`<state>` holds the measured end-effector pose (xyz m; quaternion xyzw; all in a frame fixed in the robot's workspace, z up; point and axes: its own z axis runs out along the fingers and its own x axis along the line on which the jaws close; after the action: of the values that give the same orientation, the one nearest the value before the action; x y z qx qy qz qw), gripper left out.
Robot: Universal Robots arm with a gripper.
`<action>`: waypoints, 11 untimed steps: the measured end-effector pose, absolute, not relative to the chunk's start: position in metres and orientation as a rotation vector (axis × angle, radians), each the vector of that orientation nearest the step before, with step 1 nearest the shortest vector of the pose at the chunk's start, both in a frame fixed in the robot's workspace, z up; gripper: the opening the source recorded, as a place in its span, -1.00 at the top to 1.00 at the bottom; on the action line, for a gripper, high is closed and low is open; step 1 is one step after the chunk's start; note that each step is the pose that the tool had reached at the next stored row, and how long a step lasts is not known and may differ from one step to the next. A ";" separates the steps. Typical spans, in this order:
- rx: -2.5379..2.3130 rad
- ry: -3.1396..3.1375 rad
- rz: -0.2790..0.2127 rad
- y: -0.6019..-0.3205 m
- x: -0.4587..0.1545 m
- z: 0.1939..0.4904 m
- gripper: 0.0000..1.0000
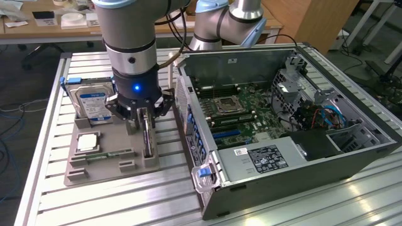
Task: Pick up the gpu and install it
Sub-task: 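Pick up the gpu and move the gpu toward the slot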
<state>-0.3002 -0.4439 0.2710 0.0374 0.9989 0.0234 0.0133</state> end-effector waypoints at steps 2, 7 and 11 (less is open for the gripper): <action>0.116 3.112 0.073 -0.444 -0.300 0.268 0.17; 0.116 3.111 0.073 -0.442 -0.300 0.261 0.17; 0.117 3.111 0.073 -0.440 -0.300 0.257 0.17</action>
<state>-0.3001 -0.4405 0.2566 0.0374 0.9989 0.0234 0.0140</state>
